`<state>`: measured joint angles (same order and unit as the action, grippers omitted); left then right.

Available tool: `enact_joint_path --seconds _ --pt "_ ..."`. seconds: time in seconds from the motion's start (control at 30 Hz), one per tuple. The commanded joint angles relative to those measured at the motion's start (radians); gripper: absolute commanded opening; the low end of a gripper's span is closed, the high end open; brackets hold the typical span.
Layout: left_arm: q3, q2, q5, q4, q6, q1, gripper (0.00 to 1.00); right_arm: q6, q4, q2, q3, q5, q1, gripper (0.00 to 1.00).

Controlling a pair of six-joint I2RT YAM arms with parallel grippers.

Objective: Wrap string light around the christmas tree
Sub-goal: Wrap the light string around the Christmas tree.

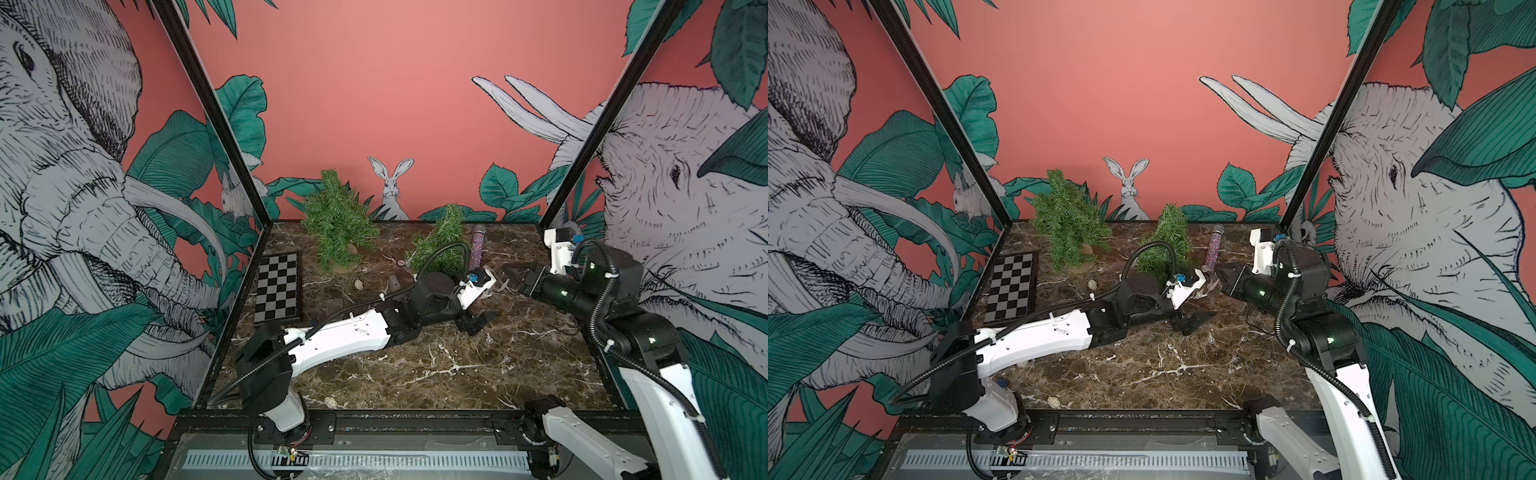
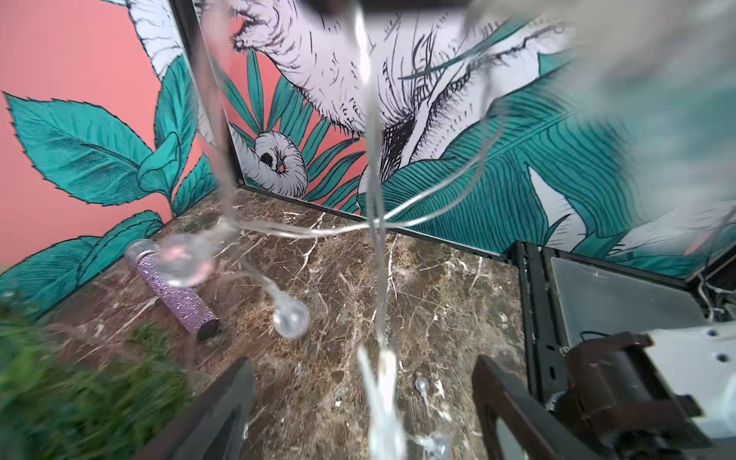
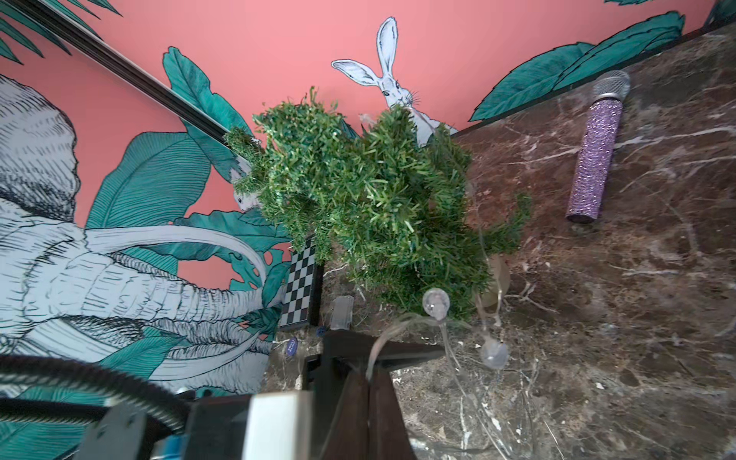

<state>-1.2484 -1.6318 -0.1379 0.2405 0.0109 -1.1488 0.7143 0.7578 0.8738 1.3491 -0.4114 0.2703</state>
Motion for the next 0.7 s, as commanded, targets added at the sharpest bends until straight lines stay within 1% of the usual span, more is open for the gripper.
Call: enact_joint_path --seconds 0.0,0.1,0.17,0.2,0.23,0.3,0.33,0.37,0.43,0.53,0.63,0.67 --pt "-0.021 -0.016 -0.018 0.127 0.001 -0.003 0.85 0.057 -0.094 -0.019 -0.006 -0.060 0.000 0.00" --pt "-0.010 -0.039 -0.045 0.181 0.004 -0.002 0.80 0.066 -0.110 -0.021 -0.002 -0.066 0.000 0.00" --pt "-0.006 -0.051 -0.093 0.200 0.017 -0.003 0.73 0.068 -0.120 -0.018 0.007 -0.069 0.000 0.00" --pt "-0.004 -0.052 -0.124 0.203 0.025 -0.003 0.64 0.068 -0.127 -0.015 0.013 -0.069 0.000 0.00" --pt "-0.002 -0.050 -0.146 0.202 0.034 -0.003 0.51 0.067 -0.134 -0.011 0.024 -0.071 0.000 0.00" --pt "0.022 -0.018 -0.161 0.178 0.050 -0.003 0.31 0.059 -0.148 -0.003 0.047 -0.069 -0.001 0.00" --pt "0.043 0.011 -0.159 0.149 0.054 -0.002 0.23 0.057 -0.158 0.003 0.058 -0.067 -0.001 0.00" --pt "0.063 0.048 -0.152 0.117 0.050 -0.003 0.18 0.056 -0.168 0.009 0.068 -0.066 0.000 0.00" --pt "0.110 0.150 -0.125 -0.010 0.035 -0.002 0.08 0.065 -0.211 0.024 0.079 -0.080 0.000 0.00" --pt "0.127 0.318 -0.070 -0.266 0.012 0.006 0.00 0.096 -0.303 0.044 0.067 -0.130 0.001 0.00" --pt "0.097 0.466 -0.049 -0.515 0.004 0.045 0.00 0.118 -0.400 0.062 0.043 -0.167 0.005 0.00" --pt "0.086 0.508 -0.044 -0.562 0.008 0.062 0.00 0.119 -0.418 0.072 0.038 -0.175 0.006 0.00"
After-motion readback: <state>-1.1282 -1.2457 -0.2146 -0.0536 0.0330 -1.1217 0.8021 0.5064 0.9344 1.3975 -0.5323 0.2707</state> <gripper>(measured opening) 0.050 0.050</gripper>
